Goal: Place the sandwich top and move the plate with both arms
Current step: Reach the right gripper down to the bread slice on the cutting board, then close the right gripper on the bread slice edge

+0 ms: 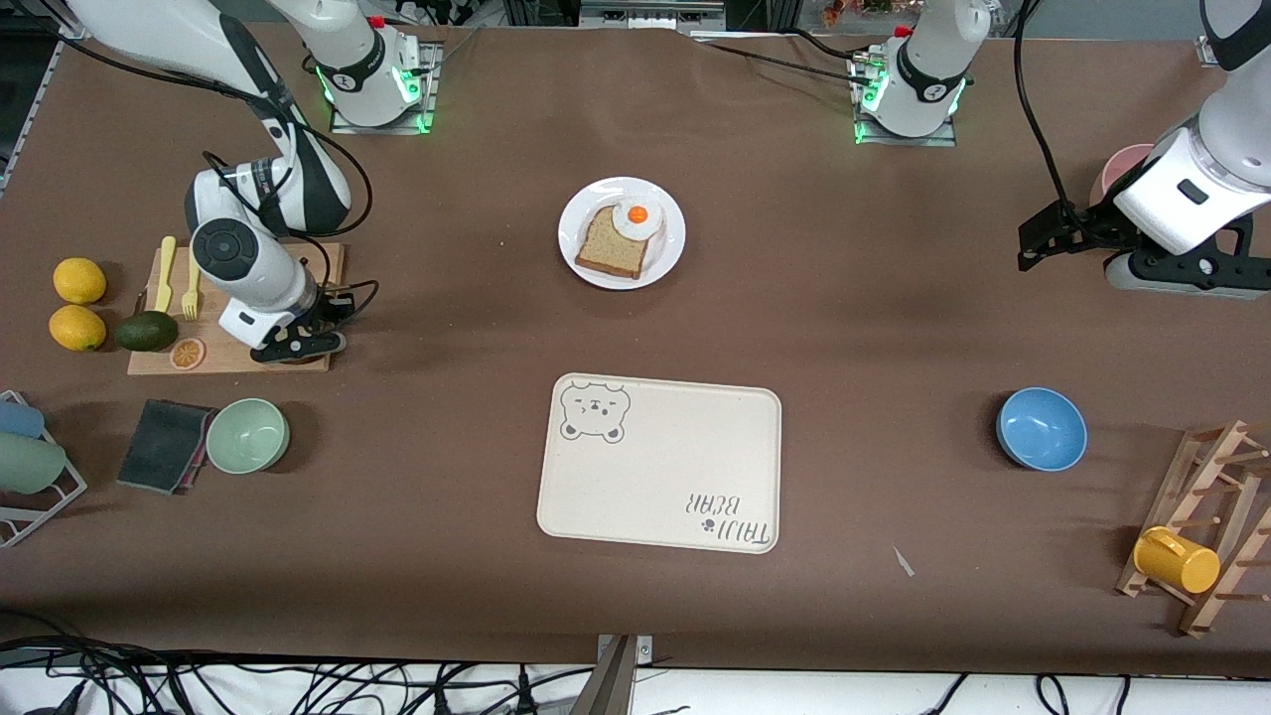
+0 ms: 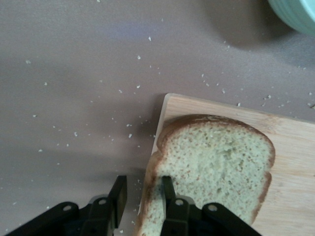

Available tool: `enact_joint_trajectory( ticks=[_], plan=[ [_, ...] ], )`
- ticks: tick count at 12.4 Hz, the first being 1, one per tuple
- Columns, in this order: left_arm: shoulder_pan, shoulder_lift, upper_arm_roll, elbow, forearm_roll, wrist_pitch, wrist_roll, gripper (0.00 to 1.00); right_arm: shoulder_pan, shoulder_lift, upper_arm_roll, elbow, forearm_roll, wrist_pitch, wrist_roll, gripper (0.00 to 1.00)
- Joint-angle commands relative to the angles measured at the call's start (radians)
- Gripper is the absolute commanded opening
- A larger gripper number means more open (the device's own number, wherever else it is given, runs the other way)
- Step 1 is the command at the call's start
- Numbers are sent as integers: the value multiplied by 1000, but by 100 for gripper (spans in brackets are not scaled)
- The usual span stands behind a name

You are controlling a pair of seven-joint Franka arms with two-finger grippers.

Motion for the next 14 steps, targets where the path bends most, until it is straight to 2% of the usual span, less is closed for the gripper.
enact_joint_trajectory(
  ticks=[1, 4, 10, 12, 14],
  plan=[
    [-1, 8, 4, 20, -13, -18, 7, 100, -1, 6, -23, -22, -43, 36, 19, 27],
    [-1, 8, 4, 20, -13, -18, 9, 100, -1, 9, -23, -22, -43, 36, 19, 0],
    [1, 8, 4, 20, -13, -18, 9, 100, 1, -4, -15, 2, -42, 18, 13, 0],
    [1, 8, 5, 20, -13, -18, 9, 100, 1, -26, 7, 46, -40, -74, 14, 0],
    [1, 8, 5, 20, -13, -18, 9, 100, 1, -45, 53, 122, -33, -222, 28, 0]
  ],
)
